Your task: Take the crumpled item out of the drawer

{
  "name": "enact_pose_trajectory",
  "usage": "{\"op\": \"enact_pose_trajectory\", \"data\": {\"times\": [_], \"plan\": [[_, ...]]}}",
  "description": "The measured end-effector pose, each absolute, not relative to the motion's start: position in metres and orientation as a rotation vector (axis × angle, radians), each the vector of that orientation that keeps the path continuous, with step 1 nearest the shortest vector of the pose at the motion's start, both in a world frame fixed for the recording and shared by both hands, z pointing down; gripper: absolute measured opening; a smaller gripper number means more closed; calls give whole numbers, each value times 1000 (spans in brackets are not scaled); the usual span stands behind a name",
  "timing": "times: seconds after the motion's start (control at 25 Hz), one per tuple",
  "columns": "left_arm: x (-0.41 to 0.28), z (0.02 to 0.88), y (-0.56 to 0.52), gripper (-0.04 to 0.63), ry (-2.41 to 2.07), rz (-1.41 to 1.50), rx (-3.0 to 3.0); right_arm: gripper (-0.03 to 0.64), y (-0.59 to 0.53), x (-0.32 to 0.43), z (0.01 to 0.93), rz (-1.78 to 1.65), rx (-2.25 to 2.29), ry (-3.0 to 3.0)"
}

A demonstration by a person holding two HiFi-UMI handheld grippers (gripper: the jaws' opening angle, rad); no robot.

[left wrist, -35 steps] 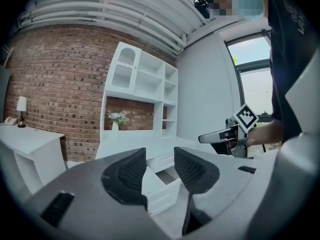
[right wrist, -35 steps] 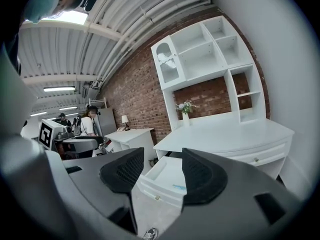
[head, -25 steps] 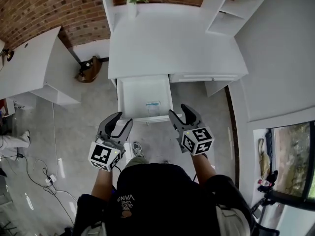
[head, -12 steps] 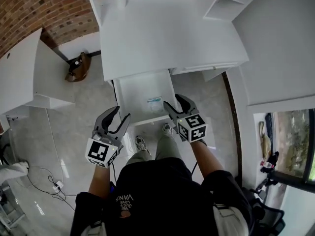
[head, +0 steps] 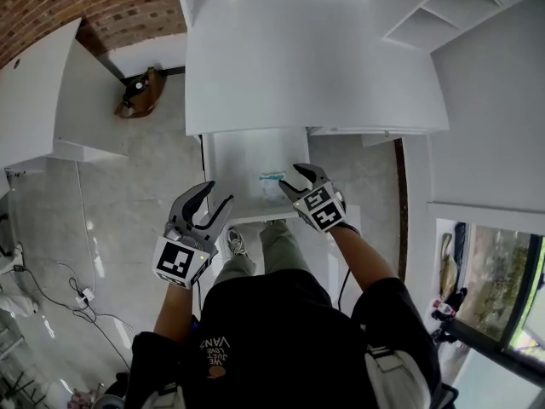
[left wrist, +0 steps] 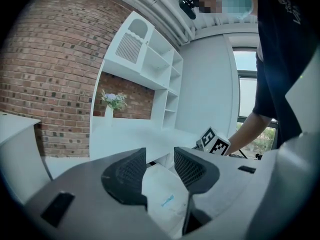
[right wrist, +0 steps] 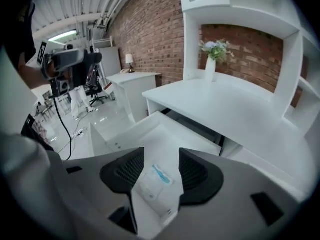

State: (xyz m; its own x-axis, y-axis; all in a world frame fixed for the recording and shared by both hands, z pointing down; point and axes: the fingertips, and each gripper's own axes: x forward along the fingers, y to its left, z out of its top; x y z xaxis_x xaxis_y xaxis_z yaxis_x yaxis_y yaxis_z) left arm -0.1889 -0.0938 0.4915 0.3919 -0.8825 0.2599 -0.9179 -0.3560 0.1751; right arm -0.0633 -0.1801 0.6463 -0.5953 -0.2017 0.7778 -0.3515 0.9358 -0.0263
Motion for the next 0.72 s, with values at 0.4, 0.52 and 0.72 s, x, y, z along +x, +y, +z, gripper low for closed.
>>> {"op": "enact_pose_trajectory", "data": {"times": [0.4,0.52,0.72], "plan": [[-188,515,-125,155,-1644,164,2250,209,-181,-73,732,102,-3,-2039],[-186,520,-132,155,-1666,163,2222,206,-180,-73,755,63,-109,-1983],[-188,532,-136,155,-1723,153,2169,198,-182,-74,792,-22,-253,-1891]]}}
